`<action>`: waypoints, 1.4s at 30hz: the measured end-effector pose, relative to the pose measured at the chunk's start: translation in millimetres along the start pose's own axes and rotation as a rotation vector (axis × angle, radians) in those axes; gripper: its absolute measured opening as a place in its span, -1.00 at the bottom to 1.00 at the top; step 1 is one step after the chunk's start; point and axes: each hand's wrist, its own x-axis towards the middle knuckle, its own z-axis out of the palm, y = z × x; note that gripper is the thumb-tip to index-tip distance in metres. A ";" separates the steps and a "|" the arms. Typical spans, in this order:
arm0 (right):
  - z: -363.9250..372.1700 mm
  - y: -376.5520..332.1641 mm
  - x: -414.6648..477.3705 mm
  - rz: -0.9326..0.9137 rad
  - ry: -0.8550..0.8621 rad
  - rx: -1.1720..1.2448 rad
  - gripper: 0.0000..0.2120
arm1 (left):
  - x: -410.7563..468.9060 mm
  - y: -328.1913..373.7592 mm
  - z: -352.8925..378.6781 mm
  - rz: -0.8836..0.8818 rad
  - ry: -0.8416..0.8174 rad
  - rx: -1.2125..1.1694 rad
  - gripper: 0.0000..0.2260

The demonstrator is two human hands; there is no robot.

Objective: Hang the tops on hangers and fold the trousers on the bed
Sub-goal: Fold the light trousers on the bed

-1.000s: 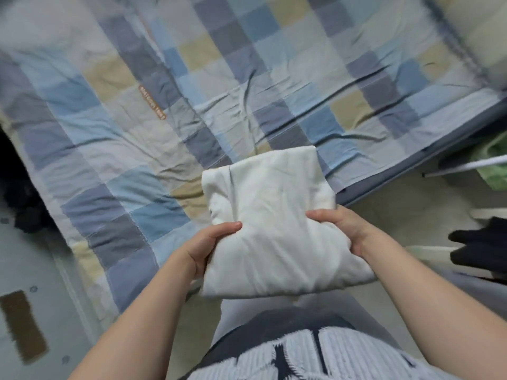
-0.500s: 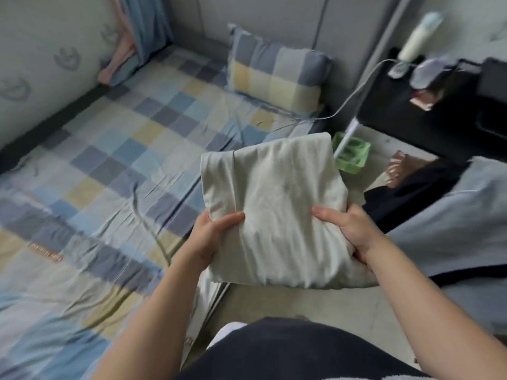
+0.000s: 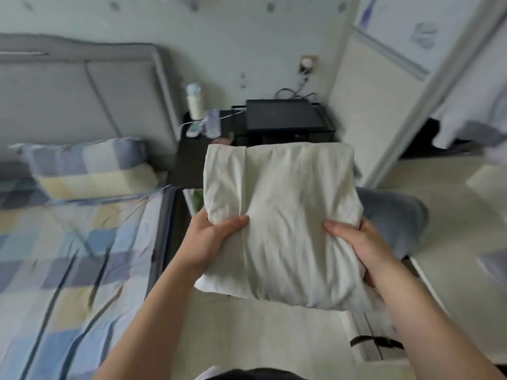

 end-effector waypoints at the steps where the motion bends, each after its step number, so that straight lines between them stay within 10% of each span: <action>1: -18.2 -3.4 -1.3 -0.009 0.055 0.018 -0.39 | 14.7 5.6 19.4 0.008 -0.048 0.024 -0.65; 26: -317.6 15.0 -16.9 0.000 1.239 0.513 -0.31 | 243.9 -22.7 523.7 -0.120 -1.063 0.510 -0.41; 34: -379.6 55.6 28.8 -0.003 1.486 0.554 -0.81 | 249.7 -69.1 621.2 -0.018 -1.052 0.649 -0.47; 42: -410.4 66.5 79.2 -0.029 1.715 0.470 -0.76 | 278.1 -104.6 671.5 -0.072 -0.987 0.692 -0.47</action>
